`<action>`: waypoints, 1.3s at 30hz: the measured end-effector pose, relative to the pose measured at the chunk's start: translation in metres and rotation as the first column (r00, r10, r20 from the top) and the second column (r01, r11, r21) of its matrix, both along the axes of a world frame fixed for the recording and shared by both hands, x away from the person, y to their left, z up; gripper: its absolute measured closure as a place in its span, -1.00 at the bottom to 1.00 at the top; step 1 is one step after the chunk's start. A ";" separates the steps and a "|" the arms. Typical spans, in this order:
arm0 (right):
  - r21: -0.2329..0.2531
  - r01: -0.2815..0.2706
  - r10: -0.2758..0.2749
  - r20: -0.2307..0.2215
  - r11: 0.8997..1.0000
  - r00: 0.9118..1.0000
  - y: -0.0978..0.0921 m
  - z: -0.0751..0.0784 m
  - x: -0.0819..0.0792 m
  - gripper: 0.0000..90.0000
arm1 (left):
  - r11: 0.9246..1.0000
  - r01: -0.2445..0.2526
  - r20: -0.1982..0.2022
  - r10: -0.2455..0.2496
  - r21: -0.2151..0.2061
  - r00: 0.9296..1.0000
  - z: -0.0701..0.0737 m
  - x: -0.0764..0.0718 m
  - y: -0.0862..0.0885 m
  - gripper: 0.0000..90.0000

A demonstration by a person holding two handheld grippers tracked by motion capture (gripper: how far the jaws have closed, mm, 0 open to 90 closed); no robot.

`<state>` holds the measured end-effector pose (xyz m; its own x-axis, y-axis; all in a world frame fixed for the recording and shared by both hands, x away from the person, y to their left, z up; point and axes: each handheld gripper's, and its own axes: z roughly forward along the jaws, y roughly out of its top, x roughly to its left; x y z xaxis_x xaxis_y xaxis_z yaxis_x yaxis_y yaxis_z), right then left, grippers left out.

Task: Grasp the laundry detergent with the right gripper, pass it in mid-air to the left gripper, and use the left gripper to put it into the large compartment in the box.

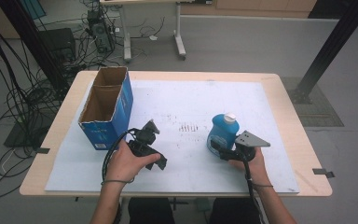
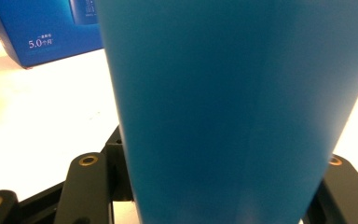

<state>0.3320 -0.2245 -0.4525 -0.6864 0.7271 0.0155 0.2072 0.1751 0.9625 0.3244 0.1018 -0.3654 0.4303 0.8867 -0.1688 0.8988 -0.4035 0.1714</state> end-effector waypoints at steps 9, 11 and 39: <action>0.002 0.001 -0.001 -0.001 1.000 1.000 0.000 0.000 0.000 -0.07 | 1.000 -0.002 0.000 0.002 0.004 1.000 0.000 0.001 0.000 -0.82; 0.002 0.001 -0.001 -0.002 1.000 1.000 0.000 0.000 0.000 -0.07 | 1.000 0.001 0.000 -0.001 0.004 1.000 0.000 0.001 0.000 -0.82; 0.002 0.008 -0.008 -0.002 1.000 1.000 0.000 0.000 -0.001 -0.07 | 1.000 0.001 0.001 -0.001 0.001 1.000 -0.001 0.003 -0.002 -0.82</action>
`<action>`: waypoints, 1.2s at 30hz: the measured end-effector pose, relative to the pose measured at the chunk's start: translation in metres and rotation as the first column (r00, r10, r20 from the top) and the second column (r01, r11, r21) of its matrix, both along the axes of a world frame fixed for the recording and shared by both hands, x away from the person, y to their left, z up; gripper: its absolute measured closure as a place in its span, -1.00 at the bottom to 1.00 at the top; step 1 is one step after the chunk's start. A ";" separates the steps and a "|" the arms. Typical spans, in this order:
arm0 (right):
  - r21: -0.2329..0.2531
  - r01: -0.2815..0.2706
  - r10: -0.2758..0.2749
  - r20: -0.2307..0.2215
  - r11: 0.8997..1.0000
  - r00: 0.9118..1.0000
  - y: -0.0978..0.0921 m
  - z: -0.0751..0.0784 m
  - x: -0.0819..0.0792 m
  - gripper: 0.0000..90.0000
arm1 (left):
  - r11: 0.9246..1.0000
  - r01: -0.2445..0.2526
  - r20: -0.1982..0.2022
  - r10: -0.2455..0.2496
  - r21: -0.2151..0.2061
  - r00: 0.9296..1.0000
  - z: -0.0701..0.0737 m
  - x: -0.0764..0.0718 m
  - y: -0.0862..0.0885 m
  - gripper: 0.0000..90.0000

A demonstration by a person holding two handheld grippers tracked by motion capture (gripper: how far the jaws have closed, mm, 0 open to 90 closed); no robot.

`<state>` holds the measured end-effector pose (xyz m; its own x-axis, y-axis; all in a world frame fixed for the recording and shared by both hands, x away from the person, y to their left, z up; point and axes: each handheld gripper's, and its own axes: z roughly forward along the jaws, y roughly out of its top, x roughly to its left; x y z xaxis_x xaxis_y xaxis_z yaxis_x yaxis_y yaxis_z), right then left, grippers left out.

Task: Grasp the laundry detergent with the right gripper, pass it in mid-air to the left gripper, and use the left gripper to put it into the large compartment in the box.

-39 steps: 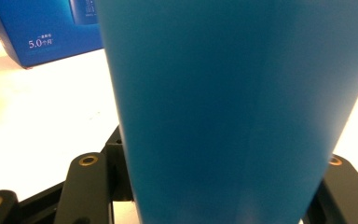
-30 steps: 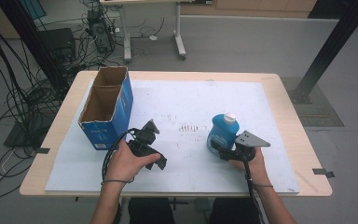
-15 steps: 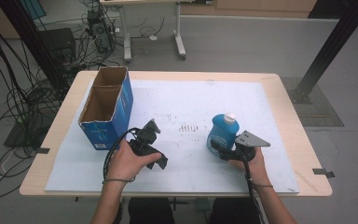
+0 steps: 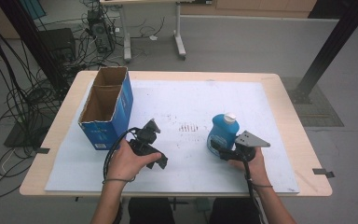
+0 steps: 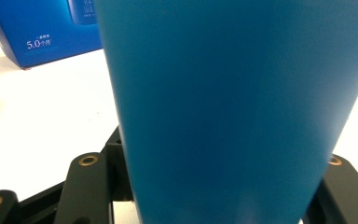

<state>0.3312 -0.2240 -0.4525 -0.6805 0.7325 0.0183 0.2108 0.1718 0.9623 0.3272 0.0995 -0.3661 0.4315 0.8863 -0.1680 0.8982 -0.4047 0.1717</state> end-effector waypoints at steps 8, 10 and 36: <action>0.004 0.002 -0.002 0.006 1.000 1.000 0.000 -0.001 0.000 -0.07 | 1.000 0.001 0.005 -0.001 -0.006 1.000 0.001 0.000 0.000 -0.82; 0.005 0.002 -0.002 0.008 1.000 1.000 0.000 -0.001 0.000 -0.07 | 1.000 0.006 0.009 -0.005 -0.010 1.000 0.002 -0.001 -0.001 -0.82; 0.002 -0.020 0.020 -0.012 1.000 1.000 -0.006 0.008 0.001 -0.05 | 0.998 0.056 0.058 -0.055 -0.014 0.997 0.027 0.008 -0.002 -0.82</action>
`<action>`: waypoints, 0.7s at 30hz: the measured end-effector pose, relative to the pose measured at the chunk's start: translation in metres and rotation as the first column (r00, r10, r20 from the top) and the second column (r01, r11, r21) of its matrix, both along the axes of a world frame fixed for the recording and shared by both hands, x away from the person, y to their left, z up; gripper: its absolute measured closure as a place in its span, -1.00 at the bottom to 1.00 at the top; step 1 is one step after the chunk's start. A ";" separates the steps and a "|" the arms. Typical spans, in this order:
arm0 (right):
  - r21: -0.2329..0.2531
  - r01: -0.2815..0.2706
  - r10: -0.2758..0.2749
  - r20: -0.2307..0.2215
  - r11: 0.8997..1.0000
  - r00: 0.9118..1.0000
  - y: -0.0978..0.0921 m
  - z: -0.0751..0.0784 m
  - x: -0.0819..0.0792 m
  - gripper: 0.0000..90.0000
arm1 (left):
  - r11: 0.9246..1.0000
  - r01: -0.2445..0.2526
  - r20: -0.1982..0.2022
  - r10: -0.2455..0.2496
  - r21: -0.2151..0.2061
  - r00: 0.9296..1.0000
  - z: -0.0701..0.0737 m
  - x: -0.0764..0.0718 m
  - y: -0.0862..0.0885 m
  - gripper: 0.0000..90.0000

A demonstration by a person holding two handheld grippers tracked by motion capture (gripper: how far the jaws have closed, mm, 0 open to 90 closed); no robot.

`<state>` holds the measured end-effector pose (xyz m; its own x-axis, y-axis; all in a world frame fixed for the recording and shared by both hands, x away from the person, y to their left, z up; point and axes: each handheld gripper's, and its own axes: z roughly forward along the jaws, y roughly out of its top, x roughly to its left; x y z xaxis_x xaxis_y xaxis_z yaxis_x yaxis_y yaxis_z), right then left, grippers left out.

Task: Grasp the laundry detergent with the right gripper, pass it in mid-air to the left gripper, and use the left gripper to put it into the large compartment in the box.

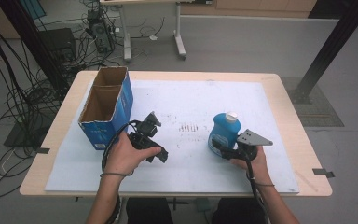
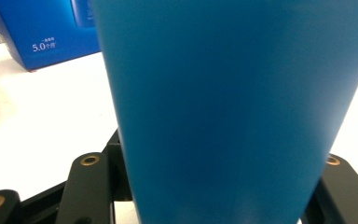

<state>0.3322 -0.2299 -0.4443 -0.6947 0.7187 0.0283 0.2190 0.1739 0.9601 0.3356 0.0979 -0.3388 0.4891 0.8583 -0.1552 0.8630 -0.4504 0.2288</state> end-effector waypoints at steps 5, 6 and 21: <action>0.005 -0.024 0.024 -0.010 1.000 1.000 -0.003 0.014 0.000 -0.05 | 1.000 0.023 0.023 -0.023 0.005 0.999 0.015 0.001 -0.004 -0.82; 0.003 -0.033 0.033 -0.011 0.999 0.999 -0.004 0.019 0.000 -0.05 | 1.000 0.030 0.029 -0.031 0.008 0.999 0.018 0.001 -0.004 -0.82; -0.032 -0.157 0.155 -0.059 0.987 0.986 -0.009 0.082 0.003 -0.05 | 0.980 0.200 0.119 -0.201 0.020 0.972 0.094 0.001 -0.010 -0.82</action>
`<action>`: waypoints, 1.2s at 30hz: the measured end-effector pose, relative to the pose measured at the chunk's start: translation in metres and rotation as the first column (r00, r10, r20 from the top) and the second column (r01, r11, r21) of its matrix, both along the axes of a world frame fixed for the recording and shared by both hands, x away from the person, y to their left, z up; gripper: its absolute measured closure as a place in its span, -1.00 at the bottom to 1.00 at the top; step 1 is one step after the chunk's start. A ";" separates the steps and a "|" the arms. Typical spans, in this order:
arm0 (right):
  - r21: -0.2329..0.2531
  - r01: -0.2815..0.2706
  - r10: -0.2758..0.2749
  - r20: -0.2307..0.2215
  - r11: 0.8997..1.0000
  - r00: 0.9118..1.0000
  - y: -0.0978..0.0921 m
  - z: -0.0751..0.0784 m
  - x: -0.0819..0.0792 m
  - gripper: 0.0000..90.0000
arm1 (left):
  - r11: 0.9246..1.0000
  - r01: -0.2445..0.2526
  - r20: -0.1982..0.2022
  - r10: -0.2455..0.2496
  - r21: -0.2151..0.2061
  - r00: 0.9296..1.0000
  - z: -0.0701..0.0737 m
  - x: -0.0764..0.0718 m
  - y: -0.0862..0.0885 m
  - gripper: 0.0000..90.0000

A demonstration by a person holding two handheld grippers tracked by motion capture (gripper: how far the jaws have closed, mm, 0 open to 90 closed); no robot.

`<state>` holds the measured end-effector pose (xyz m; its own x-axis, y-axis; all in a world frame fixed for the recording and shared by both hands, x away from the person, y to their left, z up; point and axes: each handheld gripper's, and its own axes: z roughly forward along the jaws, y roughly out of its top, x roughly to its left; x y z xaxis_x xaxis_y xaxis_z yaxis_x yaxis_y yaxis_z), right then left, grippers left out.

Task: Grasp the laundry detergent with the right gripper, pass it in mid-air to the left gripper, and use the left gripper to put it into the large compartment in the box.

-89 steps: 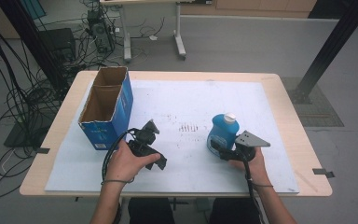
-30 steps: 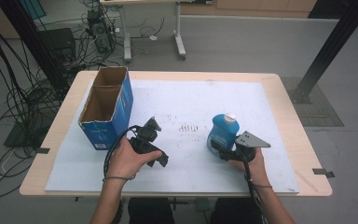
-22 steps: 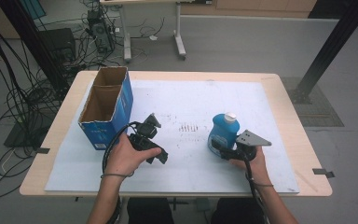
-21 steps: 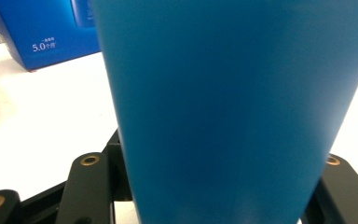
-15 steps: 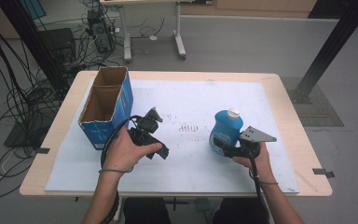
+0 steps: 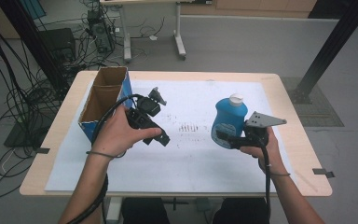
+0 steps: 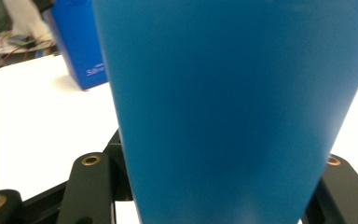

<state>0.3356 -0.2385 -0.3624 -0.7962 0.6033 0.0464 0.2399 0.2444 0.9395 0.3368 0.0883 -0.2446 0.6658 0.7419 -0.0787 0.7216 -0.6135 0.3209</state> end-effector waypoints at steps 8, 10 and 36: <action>-0.026 -0.116 0.116 -0.003 0.993 0.993 0.002 0.033 0.003 -0.05 | 0.989 0.149 0.035 -0.149 -0.003 0.988 0.042 -0.001 0.000 -0.82; -0.025 -0.136 0.136 0.000 0.990 0.991 0.002 0.038 0.003 -0.05 | 0.982 0.189 0.042 -0.189 0.000 0.981 0.050 -0.001 0.000 -0.82; 0.002 -0.383 0.383 -0.005 0.924 0.924 0.003 0.080 0.004 -0.05 | 0.795 0.605 -0.034 -0.604 0.046 0.796 0.119 -0.009 -0.017 -0.79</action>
